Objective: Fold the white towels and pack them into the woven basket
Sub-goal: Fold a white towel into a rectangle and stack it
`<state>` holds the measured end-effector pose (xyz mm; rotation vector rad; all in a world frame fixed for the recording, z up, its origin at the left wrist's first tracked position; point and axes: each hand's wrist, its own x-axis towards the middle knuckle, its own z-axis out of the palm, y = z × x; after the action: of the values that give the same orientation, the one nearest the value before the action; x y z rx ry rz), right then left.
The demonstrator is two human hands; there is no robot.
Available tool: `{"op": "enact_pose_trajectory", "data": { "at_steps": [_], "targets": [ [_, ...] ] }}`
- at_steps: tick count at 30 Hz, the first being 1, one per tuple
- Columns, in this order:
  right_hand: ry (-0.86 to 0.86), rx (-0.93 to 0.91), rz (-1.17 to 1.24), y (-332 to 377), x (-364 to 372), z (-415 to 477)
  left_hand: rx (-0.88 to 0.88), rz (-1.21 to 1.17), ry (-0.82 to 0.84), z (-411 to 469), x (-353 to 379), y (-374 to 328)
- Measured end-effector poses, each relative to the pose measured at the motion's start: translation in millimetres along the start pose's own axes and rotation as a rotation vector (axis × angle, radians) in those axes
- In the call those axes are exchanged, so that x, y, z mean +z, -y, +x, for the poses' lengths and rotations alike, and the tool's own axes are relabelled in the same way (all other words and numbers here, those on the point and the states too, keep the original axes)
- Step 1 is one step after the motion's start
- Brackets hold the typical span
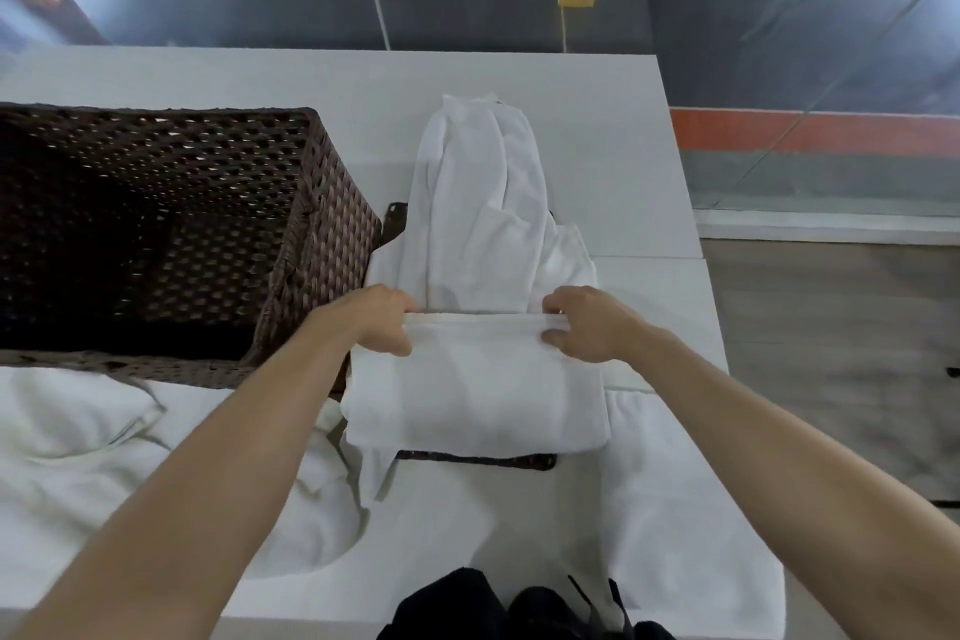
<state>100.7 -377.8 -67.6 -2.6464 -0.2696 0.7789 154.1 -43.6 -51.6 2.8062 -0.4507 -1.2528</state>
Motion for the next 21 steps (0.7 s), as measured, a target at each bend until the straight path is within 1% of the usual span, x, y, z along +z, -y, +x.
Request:
{"op": "enact_pose_trajectory", "data": {
  "at_steps": [4,7,9,11,15,17,19,21],
  "targets": [
    [-0.064,-0.018,0.007,13,-22,-36,0.020,0.004,-0.053,-38,-23,-7],
    [-0.128,0.016,0.036,21,-48,-53,0.017,-0.054,-0.139,-72,-47,-11],
    [-0.175,0.036,0.058,22,-64,-64,0.058,-0.123,-0.195,-99,-63,-14],
    [-0.200,0.049,0.027,23,-80,-78,0.121,-0.143,-0.253,-123,-75,-19],
    [-0.185,0.070,-0.053,29,-106,-109,0.174,-0.074,-0.456,-170,-99,-43],
    [-0.211,0.045,0.008,45,-106,-116,0.227,-0.031,-0.559,-190,-111,-59],
    [-0.229,0.012,0.094,68,-96,-114,0.287,-0.013,-0.618,-201,-120,-74],
    [-0.247,-0.024,0.087,87,-77,-102,0.309,0.048,-0.633,-206,-125,-86]
  ]
}}
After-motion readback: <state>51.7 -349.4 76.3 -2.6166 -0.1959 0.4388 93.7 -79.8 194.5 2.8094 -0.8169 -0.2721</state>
